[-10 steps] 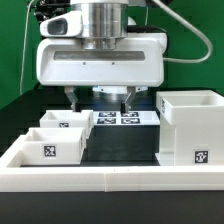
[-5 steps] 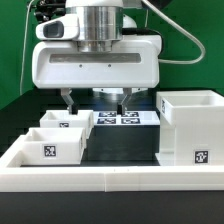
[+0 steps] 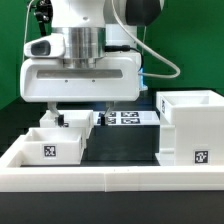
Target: Assemble drawer
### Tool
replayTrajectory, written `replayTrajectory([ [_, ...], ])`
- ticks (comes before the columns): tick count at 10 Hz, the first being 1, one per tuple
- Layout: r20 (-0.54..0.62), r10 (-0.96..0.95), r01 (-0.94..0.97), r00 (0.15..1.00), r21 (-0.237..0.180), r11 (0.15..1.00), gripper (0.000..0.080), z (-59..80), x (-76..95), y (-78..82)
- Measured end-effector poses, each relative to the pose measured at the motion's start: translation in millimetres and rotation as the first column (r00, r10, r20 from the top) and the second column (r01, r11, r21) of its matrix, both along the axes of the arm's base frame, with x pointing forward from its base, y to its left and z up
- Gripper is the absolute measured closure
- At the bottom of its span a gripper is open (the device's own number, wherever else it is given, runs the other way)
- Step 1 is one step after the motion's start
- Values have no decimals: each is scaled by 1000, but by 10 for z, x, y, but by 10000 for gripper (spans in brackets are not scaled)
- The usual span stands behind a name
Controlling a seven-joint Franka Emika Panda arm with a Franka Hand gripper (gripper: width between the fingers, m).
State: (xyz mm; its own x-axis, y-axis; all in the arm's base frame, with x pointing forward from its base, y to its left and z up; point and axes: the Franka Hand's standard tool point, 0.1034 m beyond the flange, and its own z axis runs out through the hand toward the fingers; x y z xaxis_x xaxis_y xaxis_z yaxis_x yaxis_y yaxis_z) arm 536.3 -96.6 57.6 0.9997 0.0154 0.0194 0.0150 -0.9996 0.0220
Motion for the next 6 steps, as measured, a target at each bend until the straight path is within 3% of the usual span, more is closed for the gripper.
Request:
replayTrajectory([
  [6,-42,-2,2,999,-5,1000,150,-316,-135,-7],
])
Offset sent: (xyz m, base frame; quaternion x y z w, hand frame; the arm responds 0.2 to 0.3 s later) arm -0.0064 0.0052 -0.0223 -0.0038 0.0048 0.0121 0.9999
